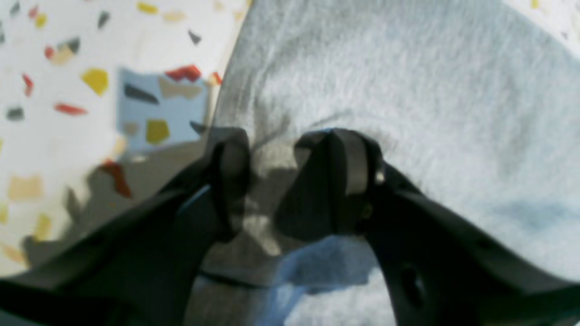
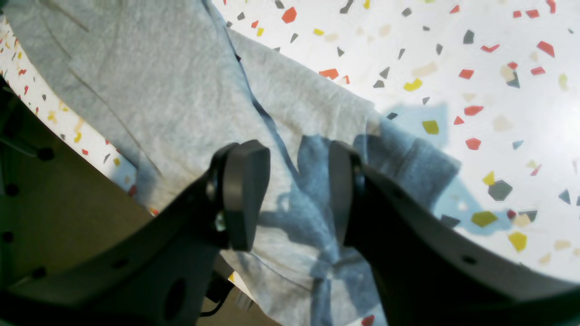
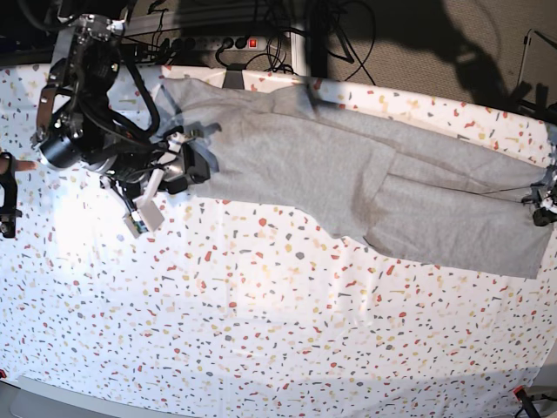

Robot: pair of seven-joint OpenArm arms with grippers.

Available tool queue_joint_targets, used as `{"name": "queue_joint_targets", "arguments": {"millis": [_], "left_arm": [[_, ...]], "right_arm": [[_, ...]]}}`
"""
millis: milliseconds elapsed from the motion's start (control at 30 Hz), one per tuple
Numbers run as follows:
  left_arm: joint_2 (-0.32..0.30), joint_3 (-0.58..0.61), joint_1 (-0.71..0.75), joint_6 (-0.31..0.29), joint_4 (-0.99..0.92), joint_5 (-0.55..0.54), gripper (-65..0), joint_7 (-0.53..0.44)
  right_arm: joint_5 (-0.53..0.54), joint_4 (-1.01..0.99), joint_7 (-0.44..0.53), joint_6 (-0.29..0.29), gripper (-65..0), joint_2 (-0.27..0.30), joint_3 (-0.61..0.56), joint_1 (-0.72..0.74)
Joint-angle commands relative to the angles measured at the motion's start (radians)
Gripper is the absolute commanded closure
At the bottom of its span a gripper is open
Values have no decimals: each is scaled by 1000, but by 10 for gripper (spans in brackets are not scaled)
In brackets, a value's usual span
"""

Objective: Fold the T-shirt properly
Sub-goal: 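Hold the shirt with the right gripper while the left gripper grasps the hem end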

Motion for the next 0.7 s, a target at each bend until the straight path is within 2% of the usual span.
{"name": "queue_joint_targets", "arguments": {"millis": [0,133,333,667], "left_arm": [[1,4,2,-15,2,5,-269,114],[0,4,3,-15,40,-58,-220,234],[0,4,3,-15,92,-170,-216,333],[0,4,3,-15,112,-190,-200,369]], "right_arm": [[21,18,21,6,-261,11,2,14],[22,18,30,6,-261,16,2,14],[21,18,35,6,-261,16,2,17],[21,18,53,6,-261,16,2,17]]}}
